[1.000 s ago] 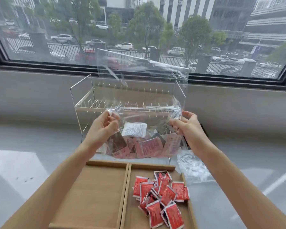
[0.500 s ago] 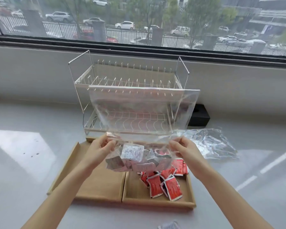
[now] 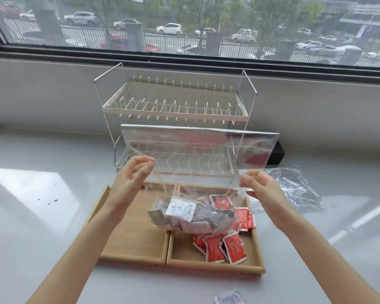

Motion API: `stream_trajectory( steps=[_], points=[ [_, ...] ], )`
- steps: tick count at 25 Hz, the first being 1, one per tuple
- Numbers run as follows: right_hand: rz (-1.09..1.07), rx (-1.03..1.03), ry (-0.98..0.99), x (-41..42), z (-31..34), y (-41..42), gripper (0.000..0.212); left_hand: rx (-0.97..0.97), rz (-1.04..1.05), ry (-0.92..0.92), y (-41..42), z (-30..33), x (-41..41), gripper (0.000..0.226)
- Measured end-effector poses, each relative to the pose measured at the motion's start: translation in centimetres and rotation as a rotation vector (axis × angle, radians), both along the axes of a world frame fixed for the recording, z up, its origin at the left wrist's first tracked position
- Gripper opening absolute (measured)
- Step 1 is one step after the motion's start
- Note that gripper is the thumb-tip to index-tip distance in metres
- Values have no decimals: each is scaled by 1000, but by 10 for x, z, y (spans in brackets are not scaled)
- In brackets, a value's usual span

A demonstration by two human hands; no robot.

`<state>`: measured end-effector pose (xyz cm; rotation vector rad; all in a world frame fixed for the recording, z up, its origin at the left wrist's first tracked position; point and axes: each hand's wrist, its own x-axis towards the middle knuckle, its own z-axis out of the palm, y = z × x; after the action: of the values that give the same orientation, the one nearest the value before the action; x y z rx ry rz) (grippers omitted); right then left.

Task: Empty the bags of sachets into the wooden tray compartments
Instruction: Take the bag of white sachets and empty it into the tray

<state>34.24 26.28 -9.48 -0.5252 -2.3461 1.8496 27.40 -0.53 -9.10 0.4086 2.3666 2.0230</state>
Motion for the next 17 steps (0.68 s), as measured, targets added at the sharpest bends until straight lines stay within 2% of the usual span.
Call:
stream_trajectory(
  steps=[2,4,6,8,10,13,17],
  points=[
    [27,12,26,-3,12,4,8,99,49,73,-1,9,-5,25],
    [49,-28,66,-11,32,9,21,172,49,107,0,19,-10,8],
    [45,-88,137,-20,63,15,39,181,17,141,6,26,-9,13],
    [70,-75,217,-29,99,19,48,173,-10,162,10,30,-7,19],
    [156,115,237,-37,132,15,45,160,-32,173,11,32,-4,17],
    [408,606,134,-50,164,-11,30,117,-97,184,13,35,1,5],
    [780,924,21,-66,157,-58,27,75,-185,181,24,38,9,12]
  ],
)
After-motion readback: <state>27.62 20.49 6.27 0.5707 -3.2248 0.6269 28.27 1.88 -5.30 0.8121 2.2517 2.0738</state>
